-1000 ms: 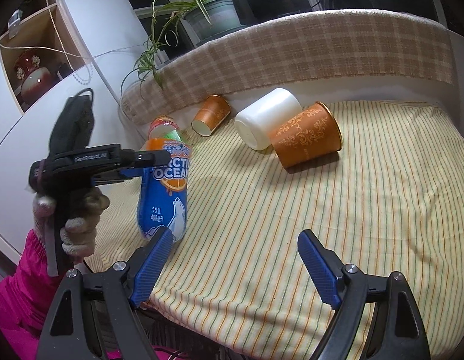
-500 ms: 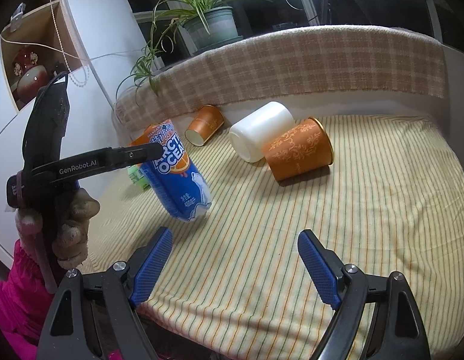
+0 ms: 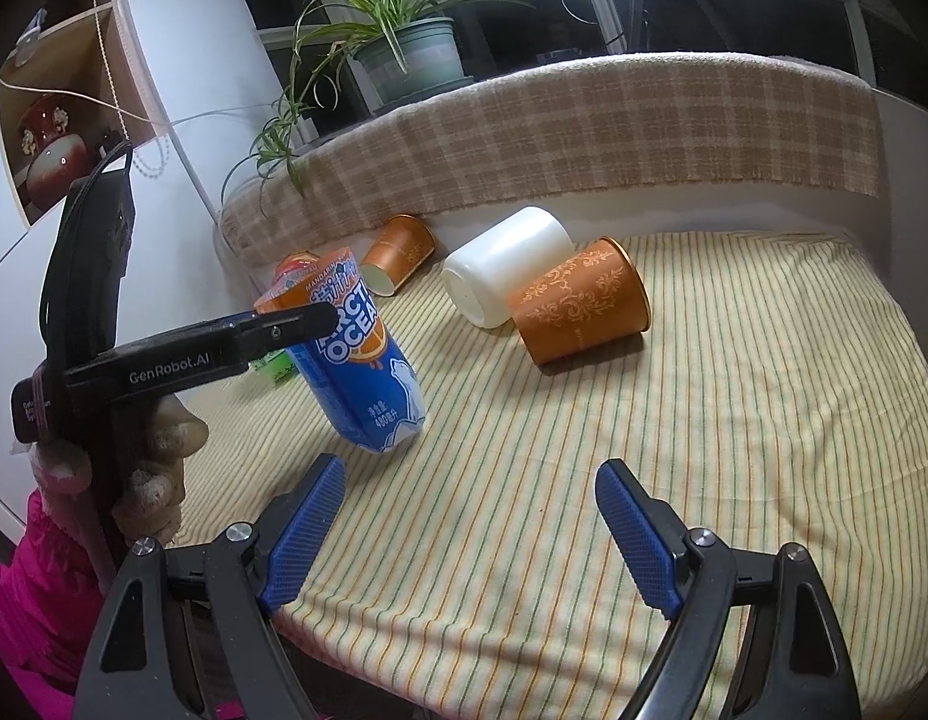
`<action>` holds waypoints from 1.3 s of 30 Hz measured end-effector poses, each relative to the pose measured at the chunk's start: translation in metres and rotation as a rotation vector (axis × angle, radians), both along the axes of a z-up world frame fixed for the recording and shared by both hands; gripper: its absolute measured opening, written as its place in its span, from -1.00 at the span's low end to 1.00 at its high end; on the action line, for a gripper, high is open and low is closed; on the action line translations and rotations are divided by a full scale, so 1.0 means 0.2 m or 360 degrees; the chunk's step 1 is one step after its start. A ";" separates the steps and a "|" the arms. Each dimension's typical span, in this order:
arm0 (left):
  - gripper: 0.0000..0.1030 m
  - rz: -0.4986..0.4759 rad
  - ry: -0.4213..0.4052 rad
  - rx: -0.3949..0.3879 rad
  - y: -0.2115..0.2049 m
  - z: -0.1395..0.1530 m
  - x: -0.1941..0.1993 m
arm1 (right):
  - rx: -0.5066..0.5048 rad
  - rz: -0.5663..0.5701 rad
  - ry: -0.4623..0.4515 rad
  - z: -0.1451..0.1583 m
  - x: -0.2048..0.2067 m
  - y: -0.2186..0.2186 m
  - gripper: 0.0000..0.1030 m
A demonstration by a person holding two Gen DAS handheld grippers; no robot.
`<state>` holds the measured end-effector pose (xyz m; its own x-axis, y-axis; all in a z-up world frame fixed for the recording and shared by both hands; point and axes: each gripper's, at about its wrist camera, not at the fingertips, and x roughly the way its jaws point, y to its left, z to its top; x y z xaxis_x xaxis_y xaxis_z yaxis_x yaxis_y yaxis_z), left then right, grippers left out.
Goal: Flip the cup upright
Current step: 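Rotate the bottle upright with the left gripper and lower it onto the table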
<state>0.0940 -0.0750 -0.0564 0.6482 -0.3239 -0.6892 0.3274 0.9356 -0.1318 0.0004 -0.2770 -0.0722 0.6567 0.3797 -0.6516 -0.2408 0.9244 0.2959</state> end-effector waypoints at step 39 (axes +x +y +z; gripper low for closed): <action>0.53 0.0136 -0.0087 -0.0044 0.19 0.05 -0.29 | -0.0027 -0.0021 -0.0083 0.06 -0.02 0.04 0.71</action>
